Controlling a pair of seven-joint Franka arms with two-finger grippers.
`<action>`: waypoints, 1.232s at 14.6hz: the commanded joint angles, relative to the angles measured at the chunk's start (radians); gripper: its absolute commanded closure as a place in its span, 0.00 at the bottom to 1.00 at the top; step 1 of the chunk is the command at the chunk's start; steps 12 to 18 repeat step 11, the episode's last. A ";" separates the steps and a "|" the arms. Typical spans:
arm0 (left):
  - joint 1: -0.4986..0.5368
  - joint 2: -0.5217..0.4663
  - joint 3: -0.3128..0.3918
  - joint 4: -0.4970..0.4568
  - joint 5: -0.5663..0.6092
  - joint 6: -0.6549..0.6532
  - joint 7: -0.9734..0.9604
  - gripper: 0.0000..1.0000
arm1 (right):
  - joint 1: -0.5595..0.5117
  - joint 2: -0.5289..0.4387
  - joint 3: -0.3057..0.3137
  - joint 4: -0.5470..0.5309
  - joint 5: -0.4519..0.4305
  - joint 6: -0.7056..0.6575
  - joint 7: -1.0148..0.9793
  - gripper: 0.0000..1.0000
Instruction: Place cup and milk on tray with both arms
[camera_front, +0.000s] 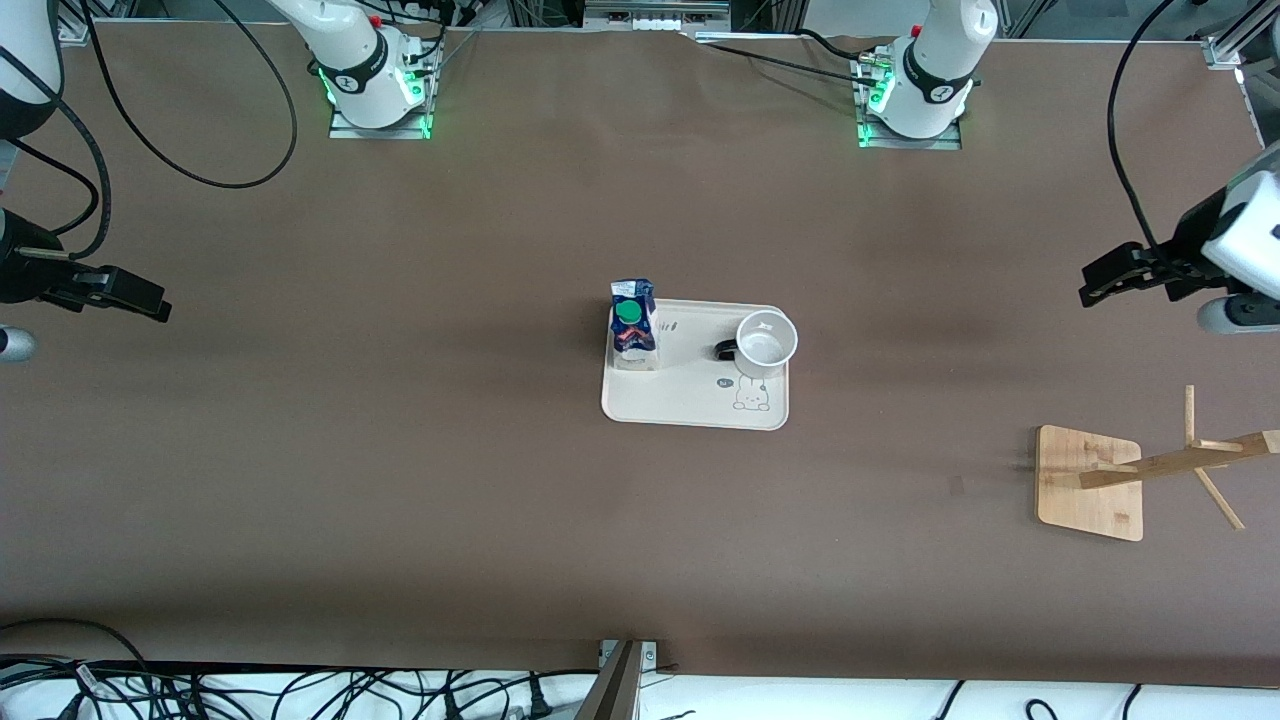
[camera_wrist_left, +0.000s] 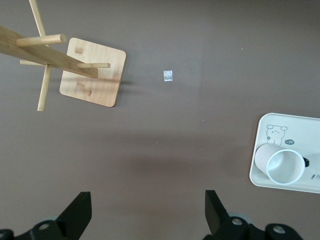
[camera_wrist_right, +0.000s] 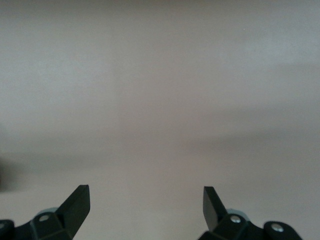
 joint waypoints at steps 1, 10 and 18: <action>-0.017 -0.036 0.005 -0.055 0.027 0.035 0.013 0.00 | -0.007 -0.011 0.004 0.002 0.031 -0.016 0.038 0.00; -0.013 -0.037 0.005 -0.052 0.013 0.026 -0.003 0.00 | -0.008 -0.011 0.003 0.004 0.022 -0.034 0.031 0.00; -0.011 -0.037 0.005 -0.049 0.011 0.027 -0.003 0.00 | -0.007 -0.011 0.003 0.004 0.019 -0.036 0.031 0.00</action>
